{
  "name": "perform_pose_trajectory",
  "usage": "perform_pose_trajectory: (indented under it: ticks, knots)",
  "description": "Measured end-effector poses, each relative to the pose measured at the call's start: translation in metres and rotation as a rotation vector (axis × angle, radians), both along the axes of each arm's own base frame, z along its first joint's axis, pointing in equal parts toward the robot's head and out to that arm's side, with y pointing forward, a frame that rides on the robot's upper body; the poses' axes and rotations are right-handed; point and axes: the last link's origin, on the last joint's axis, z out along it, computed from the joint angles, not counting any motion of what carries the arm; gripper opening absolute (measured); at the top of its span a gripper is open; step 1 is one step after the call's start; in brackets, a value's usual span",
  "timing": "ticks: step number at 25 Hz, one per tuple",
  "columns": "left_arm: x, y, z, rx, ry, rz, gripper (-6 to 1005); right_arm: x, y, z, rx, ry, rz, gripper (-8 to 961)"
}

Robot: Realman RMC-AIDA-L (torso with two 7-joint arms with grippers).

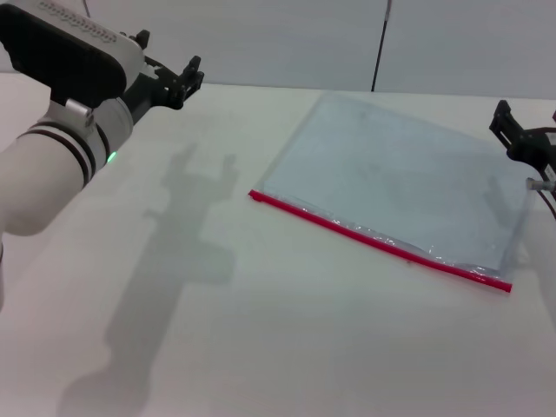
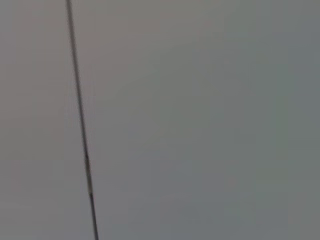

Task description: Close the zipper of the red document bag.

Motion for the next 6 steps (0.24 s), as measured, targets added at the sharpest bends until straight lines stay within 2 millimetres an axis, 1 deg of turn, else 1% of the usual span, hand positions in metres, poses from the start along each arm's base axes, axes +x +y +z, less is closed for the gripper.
perform_pose_trajectory:
  ticks: [4,6]
  knots:
    - [0.0024,0.0038,0.0009,-0.008,-0.038,0.002,755,0.001,0.0018,-0.0033,-0.007,0.0,0.002,877]
    - [0.0074,0.0063,0.0029,-0.009,-0.059,-0.008,755,-0.0001,0.0015,-0.0047,-0.01,-0.002,0.006,877]
